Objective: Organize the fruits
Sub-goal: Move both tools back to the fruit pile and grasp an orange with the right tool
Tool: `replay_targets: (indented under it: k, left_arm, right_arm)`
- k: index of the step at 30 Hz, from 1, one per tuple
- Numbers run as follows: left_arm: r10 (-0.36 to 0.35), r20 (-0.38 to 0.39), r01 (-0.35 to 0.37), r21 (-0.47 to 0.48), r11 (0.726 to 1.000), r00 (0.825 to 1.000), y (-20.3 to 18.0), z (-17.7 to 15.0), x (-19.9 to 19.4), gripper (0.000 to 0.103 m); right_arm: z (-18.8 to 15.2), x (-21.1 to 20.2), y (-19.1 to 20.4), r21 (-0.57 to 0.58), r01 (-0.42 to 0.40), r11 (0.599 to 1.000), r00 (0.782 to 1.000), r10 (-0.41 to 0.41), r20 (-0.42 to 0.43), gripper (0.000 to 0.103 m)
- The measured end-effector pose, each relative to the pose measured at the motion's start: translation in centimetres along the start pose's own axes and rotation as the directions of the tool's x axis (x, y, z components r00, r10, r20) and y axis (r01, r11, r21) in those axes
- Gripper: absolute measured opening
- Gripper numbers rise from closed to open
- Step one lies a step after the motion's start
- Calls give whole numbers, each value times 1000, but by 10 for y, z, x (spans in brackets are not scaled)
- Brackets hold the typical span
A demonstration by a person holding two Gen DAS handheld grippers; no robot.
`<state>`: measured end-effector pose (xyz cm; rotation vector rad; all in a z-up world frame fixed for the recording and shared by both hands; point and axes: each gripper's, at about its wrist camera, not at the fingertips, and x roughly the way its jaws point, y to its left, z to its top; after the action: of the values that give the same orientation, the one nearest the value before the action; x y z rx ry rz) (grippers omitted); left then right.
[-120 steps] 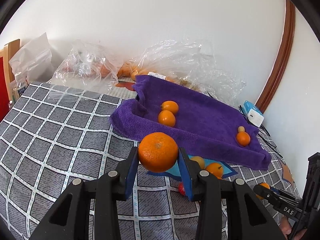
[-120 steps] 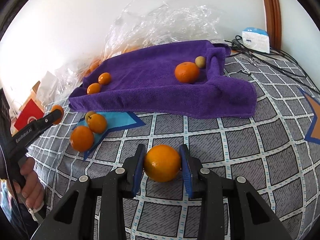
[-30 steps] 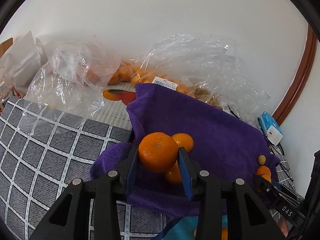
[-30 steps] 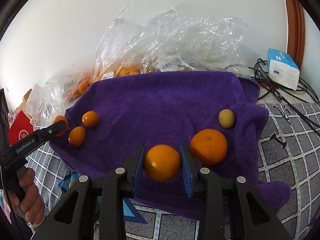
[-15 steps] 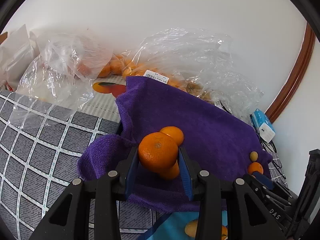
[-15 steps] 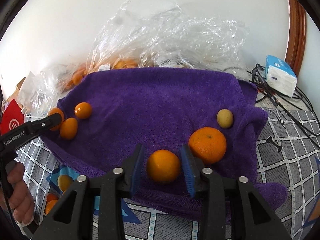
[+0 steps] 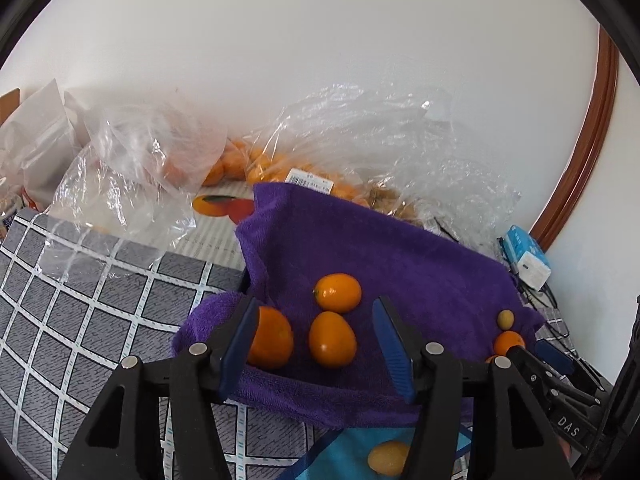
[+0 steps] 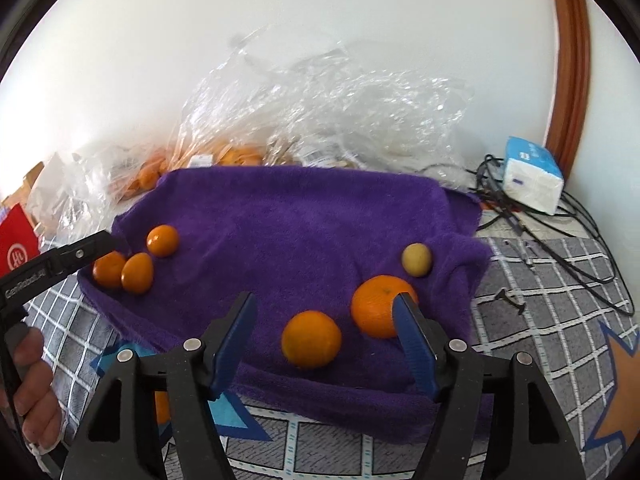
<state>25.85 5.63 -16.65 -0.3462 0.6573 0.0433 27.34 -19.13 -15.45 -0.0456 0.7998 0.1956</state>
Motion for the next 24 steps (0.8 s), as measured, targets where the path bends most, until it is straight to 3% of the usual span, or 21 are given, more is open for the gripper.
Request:
replay_targets:
  k: [5,12,18,22,24]
  left_arm:
    - [4,72,-3,-8,1000,997,0,6,-19,58]
    - [5,162,-1,-22,1000,987,0,20,-56,58]
    - [-33,85,33,1,999,996,12,5,-82,58]
    - [42,32,-43,43,998,999,31,-23,-94,58]
    - [64,-1,-64,49,997,998,43,-37,-96,58]
  right_arm:
    - [8,-20,-11,59,6,998,999,-10,52,70]
    - [7,-55,-8,75,8,997,998,-13,56,70]
    - [-7,-76,8,13,26,1000,1000,-26,14,70]
    - [-24,-78,20,-8,23,1000,1000,-23,-1,66]
    - [-35,-77,27,-13,1,1000,1000,-1,-14,56]
